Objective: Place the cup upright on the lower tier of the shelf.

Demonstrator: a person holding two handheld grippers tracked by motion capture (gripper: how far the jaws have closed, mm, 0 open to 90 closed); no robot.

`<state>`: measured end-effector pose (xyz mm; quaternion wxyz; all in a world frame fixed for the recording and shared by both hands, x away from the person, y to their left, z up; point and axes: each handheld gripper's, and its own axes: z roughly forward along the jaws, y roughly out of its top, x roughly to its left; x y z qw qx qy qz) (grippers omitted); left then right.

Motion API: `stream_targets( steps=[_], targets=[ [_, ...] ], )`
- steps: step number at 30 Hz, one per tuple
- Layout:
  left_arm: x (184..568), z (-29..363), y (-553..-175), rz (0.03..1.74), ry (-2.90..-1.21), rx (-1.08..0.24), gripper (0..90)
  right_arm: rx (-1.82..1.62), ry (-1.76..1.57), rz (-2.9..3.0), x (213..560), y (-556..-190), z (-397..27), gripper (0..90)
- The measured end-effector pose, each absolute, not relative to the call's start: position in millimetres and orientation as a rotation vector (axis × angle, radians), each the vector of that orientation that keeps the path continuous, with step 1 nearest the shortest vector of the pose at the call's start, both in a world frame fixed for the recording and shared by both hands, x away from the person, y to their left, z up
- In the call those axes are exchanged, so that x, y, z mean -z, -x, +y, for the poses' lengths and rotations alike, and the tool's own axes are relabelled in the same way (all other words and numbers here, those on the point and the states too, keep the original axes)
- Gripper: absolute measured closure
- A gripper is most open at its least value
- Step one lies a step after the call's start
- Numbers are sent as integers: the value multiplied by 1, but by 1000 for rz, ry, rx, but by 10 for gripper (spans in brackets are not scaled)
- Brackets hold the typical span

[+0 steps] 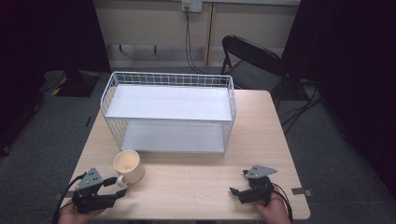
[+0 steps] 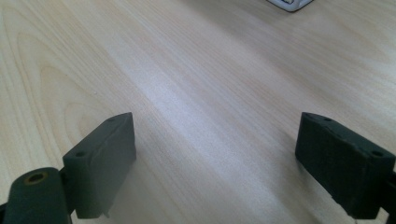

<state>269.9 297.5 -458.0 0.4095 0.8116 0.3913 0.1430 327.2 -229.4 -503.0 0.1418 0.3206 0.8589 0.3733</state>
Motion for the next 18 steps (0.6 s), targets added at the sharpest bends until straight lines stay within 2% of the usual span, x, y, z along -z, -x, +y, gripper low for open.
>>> stream_targets(
  steps=[18],
  targets=[
    [454,289,-276,978,-2037,-369,505,-1077,-925,2479,503,-327,-229,117]
  ],
)
